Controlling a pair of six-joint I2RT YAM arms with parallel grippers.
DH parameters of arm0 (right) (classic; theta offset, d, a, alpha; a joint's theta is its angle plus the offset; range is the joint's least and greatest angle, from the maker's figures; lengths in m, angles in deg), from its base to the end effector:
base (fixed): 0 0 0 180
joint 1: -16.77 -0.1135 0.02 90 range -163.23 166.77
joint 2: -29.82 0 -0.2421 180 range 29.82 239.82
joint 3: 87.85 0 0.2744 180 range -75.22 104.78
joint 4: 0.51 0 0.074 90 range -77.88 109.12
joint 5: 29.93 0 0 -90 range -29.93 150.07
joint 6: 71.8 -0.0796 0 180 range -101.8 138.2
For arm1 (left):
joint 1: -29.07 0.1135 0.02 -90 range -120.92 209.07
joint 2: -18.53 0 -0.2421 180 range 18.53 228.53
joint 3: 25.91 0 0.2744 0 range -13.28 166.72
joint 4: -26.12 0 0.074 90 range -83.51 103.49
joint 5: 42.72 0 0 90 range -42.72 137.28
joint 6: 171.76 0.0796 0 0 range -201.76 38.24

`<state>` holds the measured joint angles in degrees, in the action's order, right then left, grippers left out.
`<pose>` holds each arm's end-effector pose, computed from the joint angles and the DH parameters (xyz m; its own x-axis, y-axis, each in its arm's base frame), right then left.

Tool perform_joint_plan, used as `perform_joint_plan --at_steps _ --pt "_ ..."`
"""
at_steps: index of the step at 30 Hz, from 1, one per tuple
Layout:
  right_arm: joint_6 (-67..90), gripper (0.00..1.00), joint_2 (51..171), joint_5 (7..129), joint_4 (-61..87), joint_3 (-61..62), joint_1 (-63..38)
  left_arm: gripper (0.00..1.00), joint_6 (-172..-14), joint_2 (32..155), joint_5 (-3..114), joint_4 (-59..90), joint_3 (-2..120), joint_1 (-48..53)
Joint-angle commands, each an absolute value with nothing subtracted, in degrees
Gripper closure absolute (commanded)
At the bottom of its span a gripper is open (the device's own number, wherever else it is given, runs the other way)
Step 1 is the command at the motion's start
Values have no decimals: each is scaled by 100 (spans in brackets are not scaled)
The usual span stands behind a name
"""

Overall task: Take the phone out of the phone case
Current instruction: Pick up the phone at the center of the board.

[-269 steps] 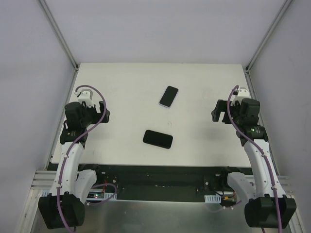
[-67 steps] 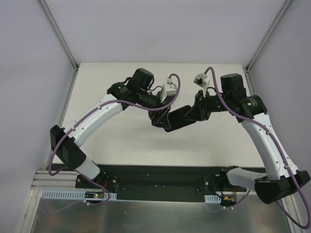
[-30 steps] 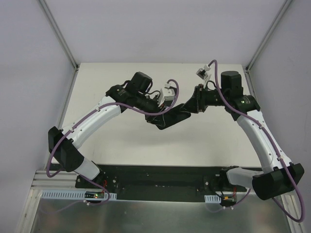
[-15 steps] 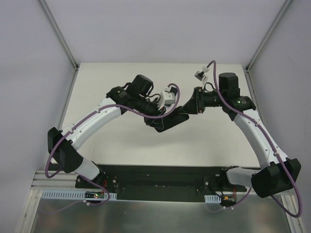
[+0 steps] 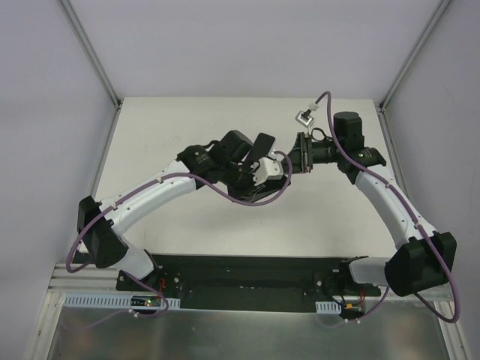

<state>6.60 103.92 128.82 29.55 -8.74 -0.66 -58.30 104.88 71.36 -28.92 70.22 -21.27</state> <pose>0.2833 0.1667 0.3268 -0.5795 -0.1056 -0.8081 -0.8142 0.1165 0.5687 0.2164 -0.3119 0.2975 -0.0631 0.6456 -0.7611 0.9934 0.1140 0.0144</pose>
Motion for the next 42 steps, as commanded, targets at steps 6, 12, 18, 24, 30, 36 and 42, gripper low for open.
perform_joint_plan --at_steps 6,12,18,24,30,36,42 --pt "325 100 10567 12318 2749 -869 103 100 -5417 10537 6372 -2632 7162 -2524" --pt "895 86 10461 12098 3276 -668 191 100 -5487 10432 6583 -2650 7154 -2489" --pt "2045 55 10102 11975 4523 -78 262 100 -5663 10203 7250 -2667 7013 -2103" --pt "2653 46 9618 11781 5078 133 270 100 -5698 10019 7988 -2738 6908 -1769" --pt "2988 37 9626 11782 5378 212 -72 100 -5777 10009 8516 -2755 6977 -1636" --pt "3120 34 9863 11562 5404 344 -292 100 -5760 10053 8919 -2825 7101 -1628" --pt "3647 35 9820 11421 5913 485 -292 100 -5689 10045 9298 -2948 7206 -1435"
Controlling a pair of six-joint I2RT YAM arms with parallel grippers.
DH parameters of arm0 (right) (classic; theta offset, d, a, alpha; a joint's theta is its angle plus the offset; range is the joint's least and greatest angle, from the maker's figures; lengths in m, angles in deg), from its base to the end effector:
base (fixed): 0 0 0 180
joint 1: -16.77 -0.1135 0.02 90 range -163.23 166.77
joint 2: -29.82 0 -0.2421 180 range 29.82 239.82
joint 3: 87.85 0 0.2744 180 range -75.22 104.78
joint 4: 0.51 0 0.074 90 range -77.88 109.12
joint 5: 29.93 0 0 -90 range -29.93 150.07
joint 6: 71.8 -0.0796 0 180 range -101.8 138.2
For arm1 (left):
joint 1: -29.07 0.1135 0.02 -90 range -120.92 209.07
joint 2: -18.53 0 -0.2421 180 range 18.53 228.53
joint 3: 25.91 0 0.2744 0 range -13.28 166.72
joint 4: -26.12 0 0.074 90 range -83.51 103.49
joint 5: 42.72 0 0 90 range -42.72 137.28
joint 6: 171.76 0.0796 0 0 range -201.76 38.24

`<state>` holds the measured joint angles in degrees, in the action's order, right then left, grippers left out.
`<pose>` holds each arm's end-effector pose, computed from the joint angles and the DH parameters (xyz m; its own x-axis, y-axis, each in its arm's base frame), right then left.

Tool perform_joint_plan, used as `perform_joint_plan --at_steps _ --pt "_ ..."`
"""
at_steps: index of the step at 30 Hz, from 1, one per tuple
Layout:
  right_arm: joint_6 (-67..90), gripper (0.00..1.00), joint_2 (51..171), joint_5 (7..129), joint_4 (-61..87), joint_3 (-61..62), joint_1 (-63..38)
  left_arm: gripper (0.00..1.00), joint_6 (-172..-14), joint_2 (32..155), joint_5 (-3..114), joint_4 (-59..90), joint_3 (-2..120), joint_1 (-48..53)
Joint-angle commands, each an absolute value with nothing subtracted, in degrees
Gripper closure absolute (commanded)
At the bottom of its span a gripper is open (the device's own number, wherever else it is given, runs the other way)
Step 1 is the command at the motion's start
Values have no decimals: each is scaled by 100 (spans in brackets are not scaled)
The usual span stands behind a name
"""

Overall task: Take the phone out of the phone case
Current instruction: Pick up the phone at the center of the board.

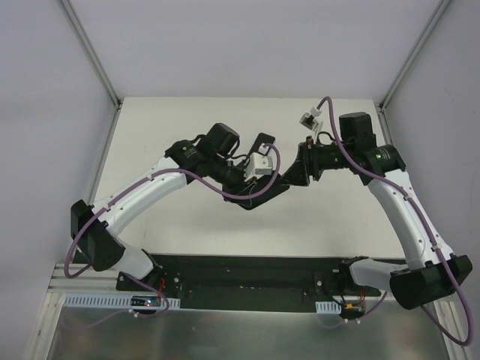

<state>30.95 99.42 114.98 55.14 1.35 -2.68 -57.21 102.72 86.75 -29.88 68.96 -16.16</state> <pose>0.2526 0.1583 0.3620 -0.3613 -0.2621 -0.8948 -0.9176 0.2706 0.2912 0.2179 -0.2915 0.3089 -0.0970 0.5532 -0.8274 0.9929 -0.0039 -0.1190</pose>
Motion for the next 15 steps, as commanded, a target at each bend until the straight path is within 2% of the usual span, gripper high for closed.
perform_joint_plan --at_steps 1,9,15 --pt "3743 35 9802 11421 6010 502 -292 100 -5663 10036 9333 -2975 7224 -1400" --pt "3745 37 9582 11255 5985 344 -336 100 -6048 10054 9466 -2844 7268 -1241" --pt "3305 39 9529 10911 5203 89 -406 100 -6585 10089 9826 -2456 7276 -1135"
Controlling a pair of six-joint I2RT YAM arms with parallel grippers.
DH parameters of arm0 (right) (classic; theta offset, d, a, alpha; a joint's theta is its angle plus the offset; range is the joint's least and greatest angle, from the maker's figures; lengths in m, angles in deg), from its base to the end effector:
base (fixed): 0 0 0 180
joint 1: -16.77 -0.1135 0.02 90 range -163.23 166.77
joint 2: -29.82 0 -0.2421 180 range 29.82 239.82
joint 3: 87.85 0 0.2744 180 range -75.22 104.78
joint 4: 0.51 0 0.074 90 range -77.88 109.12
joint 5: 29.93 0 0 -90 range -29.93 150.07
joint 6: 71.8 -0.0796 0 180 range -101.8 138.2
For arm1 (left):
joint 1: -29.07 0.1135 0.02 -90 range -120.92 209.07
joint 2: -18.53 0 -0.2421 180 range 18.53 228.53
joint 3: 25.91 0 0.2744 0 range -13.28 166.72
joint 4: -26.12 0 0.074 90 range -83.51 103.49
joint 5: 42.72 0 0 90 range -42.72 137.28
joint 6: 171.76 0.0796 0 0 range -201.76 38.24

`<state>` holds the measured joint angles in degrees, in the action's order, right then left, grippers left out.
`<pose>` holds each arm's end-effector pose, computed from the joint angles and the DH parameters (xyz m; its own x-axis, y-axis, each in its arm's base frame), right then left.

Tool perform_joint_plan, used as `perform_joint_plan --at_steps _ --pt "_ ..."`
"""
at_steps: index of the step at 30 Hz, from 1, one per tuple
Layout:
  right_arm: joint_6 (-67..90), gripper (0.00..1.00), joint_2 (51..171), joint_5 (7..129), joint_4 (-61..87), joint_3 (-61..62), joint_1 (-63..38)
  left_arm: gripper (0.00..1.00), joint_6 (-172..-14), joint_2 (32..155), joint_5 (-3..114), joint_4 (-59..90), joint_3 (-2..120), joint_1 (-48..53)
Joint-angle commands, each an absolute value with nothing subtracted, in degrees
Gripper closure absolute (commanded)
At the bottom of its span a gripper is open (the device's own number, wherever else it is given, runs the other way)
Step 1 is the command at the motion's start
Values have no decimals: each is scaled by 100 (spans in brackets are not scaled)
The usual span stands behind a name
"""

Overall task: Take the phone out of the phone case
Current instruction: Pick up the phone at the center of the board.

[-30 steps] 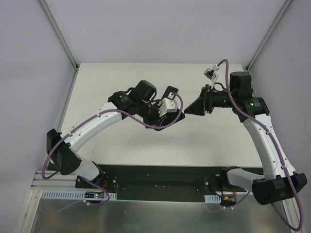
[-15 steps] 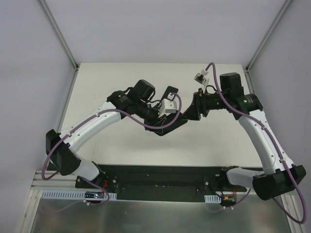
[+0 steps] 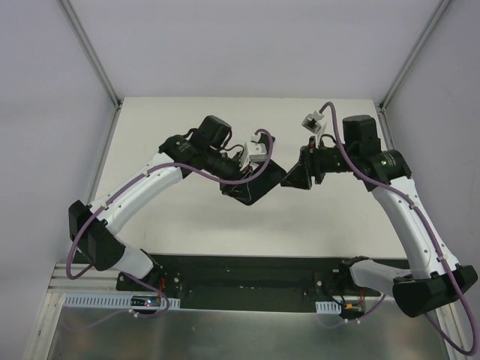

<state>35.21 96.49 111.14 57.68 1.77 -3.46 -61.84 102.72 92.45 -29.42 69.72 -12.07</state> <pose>0.2395 0.1543 0.3712 -0.2798 -0.2990 -0.9123 -0.9362 0.2954 0.1903 0.2324 -0.2780 0.3182 -0.2040 0.4972 -0.8433 0.9752 0.0282 -0.2193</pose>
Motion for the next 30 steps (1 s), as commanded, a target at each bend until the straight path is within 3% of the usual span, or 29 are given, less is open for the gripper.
perform_joint_plan --at_steps 1,21,30 --pt "3288 39 9573 10902 5167 115 -424 100 -6612 10097 9852 -2439 7277 -1135" --pt "2294 40 10795 11561 4622 1056 -731 100 -6498 10177 9351 -2421 7268 -1250" --pt "1969 50 11015 11895 4402 1021 -767 100 -6428 10238 9141 -2430 7285 -1320"
